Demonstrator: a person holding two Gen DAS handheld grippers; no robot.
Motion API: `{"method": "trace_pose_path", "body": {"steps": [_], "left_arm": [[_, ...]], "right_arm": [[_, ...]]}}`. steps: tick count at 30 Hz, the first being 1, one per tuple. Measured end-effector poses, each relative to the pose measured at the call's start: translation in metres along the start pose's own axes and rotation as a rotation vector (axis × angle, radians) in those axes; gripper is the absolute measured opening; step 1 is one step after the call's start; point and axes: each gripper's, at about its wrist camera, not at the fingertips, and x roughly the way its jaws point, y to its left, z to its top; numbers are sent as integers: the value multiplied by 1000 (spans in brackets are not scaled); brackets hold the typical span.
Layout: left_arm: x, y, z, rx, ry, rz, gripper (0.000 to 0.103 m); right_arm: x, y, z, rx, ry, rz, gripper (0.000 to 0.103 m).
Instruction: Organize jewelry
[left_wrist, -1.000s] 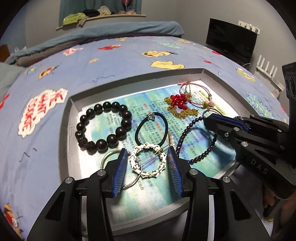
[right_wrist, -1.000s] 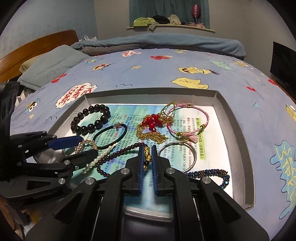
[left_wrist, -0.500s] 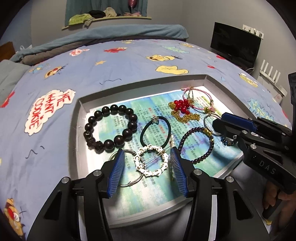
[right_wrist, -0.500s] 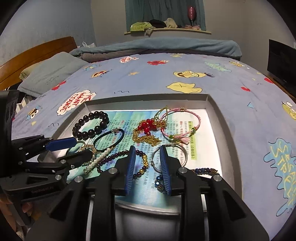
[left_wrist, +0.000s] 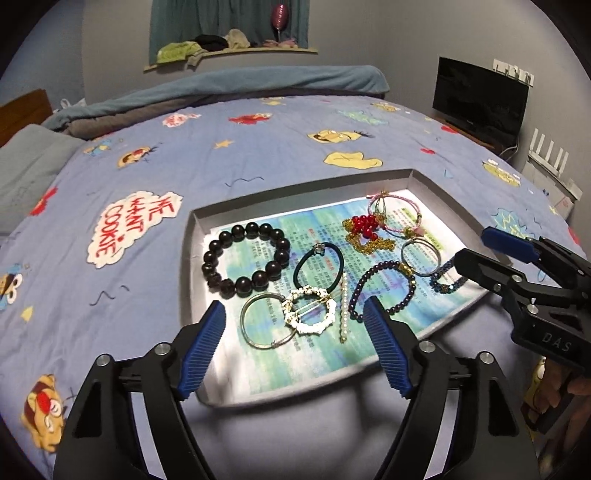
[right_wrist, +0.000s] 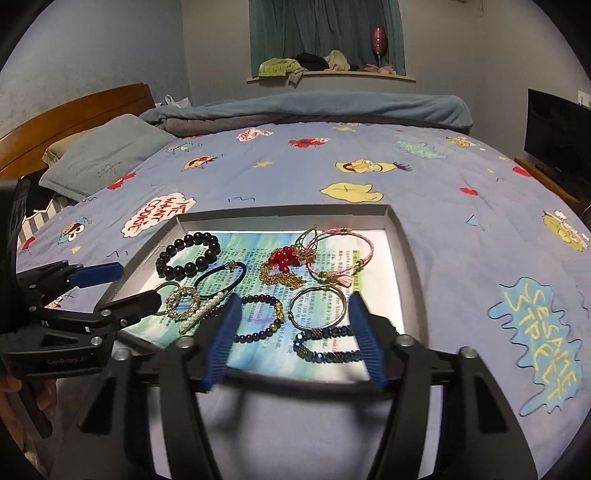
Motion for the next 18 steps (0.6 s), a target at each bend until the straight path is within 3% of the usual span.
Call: {"method": "trace_pose_path", "body": {"steps": [12,18], "left_arm": [[-52,-4,-22,-14,-53,22,93],[-72,-6,-27,-27,-71,23,95]], "right_arm": [[-49,-1,-12,-40,-40,-4,96],[-71,-1,-17,-44,-66,3,97]]}}
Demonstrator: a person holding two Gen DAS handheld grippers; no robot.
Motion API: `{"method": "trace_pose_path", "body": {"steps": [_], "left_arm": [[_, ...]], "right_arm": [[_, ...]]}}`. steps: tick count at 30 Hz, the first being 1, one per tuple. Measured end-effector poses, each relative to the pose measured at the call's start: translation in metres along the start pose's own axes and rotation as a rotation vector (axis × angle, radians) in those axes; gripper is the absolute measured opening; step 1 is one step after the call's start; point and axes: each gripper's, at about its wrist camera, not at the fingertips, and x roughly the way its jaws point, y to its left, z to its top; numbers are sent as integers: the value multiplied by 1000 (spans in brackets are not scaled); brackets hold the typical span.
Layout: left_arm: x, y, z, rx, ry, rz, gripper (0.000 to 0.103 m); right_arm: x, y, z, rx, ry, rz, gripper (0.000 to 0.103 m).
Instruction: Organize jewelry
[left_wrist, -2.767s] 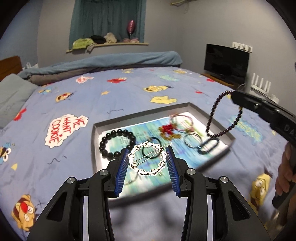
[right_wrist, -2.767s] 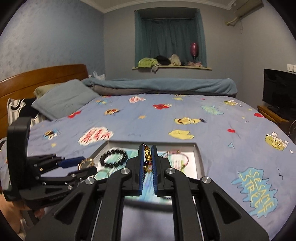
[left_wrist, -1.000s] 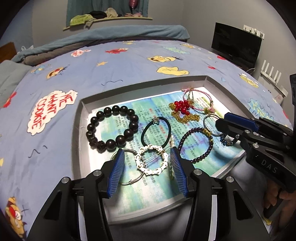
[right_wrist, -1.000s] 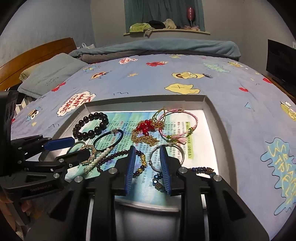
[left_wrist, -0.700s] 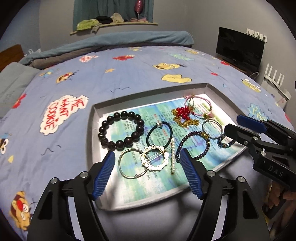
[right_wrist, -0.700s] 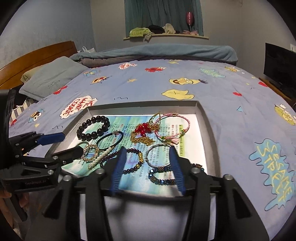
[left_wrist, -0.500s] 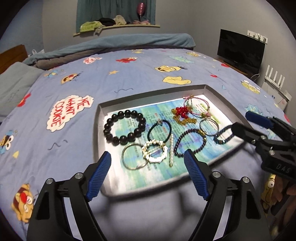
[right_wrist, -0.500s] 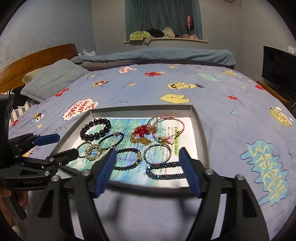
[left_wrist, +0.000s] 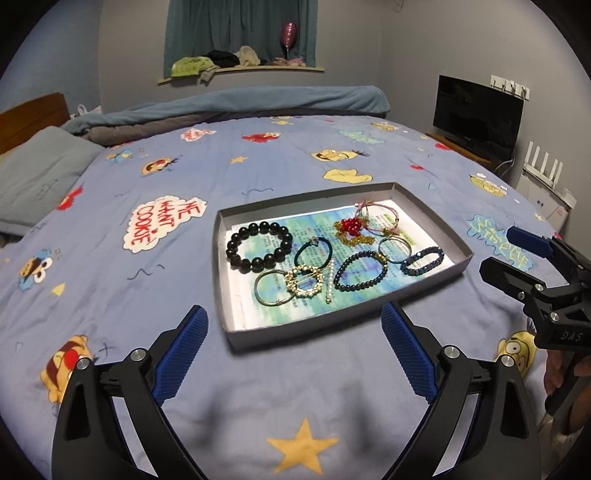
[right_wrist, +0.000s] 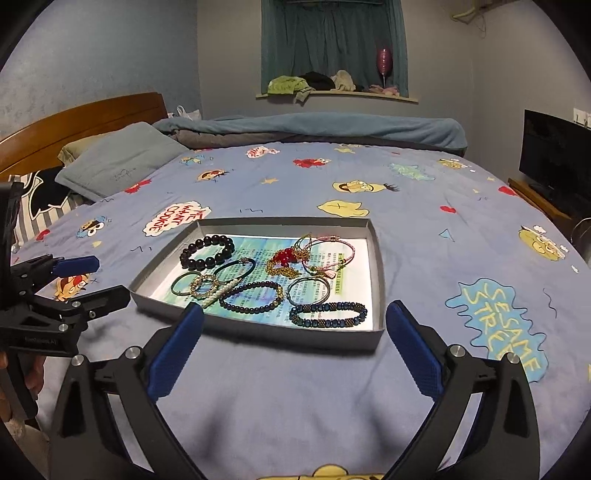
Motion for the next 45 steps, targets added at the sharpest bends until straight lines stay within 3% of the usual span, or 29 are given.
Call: {"method": "trace_pose_path", "body": {"steps": [8,17,23,27,45], "left_arm": [[-12,-1,-12,-68,7,34,96],[-18,-1,-24,-80,15,136,98],[-26,-11,-23,-52,-60,174,98],[-28,-16,-25,-47,-64,150,98],[-34,-26,-28,-42,-78,136,98]], "right_arm": [[-12,2,-4,-3,-12,-83,97],[-18,7,-5,30,-8,-128,97],[-28,19,-5,22,-67,-137,97],[-36,24,-4,4,-108,-165,97],[-38,24,-5,20,-102,-145,97]]}}
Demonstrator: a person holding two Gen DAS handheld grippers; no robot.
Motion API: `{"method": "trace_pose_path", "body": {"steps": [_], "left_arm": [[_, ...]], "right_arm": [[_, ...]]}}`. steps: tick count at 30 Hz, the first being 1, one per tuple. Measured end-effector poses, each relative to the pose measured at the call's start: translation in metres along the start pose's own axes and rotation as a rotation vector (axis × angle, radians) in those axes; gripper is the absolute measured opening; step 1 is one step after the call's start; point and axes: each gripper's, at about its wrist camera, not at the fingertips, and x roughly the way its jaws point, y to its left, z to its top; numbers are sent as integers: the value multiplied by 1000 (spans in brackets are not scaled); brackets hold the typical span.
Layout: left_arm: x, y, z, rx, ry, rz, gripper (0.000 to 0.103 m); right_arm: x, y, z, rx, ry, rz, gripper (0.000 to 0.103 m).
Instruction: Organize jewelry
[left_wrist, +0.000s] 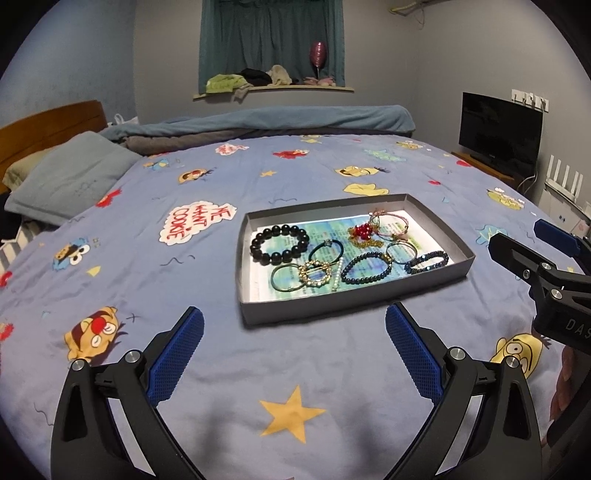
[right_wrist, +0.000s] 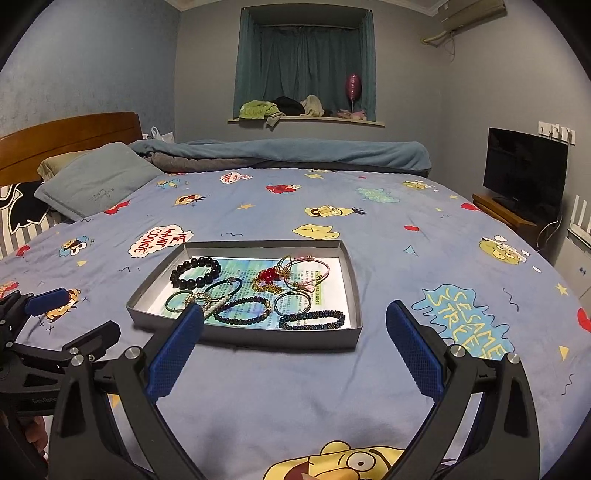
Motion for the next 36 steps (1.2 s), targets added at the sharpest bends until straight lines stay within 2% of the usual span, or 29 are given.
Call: {"method": "trace_pose_path", "body": {"steps": [36], "left_arm": [[2,2,-1,1,6,-2,98]], "right_arm": [[1,3,0,-10,8,-1,97]]}}
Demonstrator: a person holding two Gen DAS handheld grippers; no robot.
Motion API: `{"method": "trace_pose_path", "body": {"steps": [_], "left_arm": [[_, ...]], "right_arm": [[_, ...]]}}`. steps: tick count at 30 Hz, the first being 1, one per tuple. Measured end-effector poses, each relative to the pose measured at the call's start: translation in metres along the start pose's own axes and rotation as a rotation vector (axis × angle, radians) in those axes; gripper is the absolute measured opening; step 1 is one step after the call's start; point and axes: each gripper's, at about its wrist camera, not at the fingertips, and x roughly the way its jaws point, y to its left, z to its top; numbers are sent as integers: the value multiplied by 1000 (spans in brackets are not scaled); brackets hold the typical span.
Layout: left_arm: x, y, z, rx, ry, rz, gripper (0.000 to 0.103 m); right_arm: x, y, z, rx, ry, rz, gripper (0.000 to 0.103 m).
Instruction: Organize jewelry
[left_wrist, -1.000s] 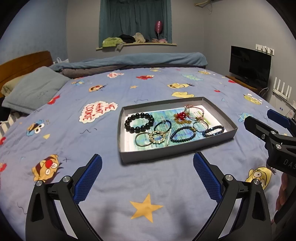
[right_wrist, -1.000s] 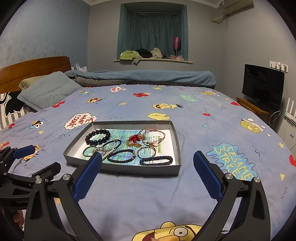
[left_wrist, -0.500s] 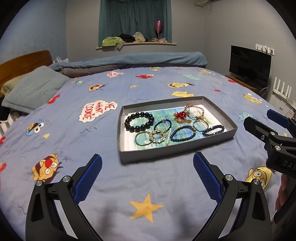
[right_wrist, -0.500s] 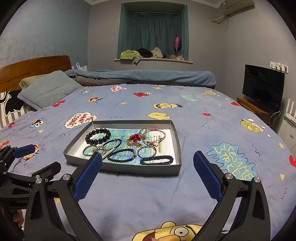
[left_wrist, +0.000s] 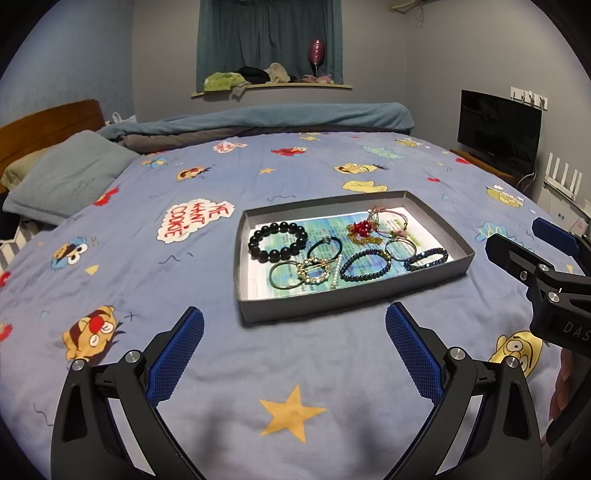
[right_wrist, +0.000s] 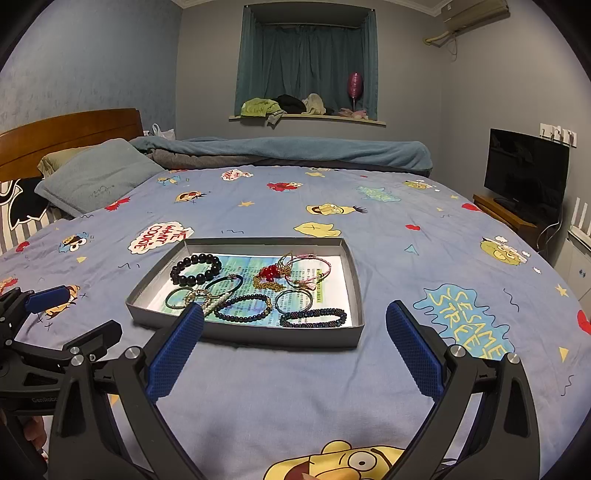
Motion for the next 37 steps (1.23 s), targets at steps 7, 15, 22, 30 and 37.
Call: {"method": "trace_pose_path", "body": {"steps": [7,15,22,30,37], "left_arm": [[0,-1,0,0,3,-5,98],[1,-1,1,-1,-4,-1,98],[4,2,0,-3,1,-5,98],[7,0,-1,18,5,5,98],[8,5,0,-4,11,8,98]], "right_arm": [[1,0,0,0,2,-2,97],[2,1,0,-4,6,-1,97],[2,2,0,-4,6,-1,97],[3,3,-1,-6,9,-1,97],[6,5,-3,-12,21,2,97]]}}
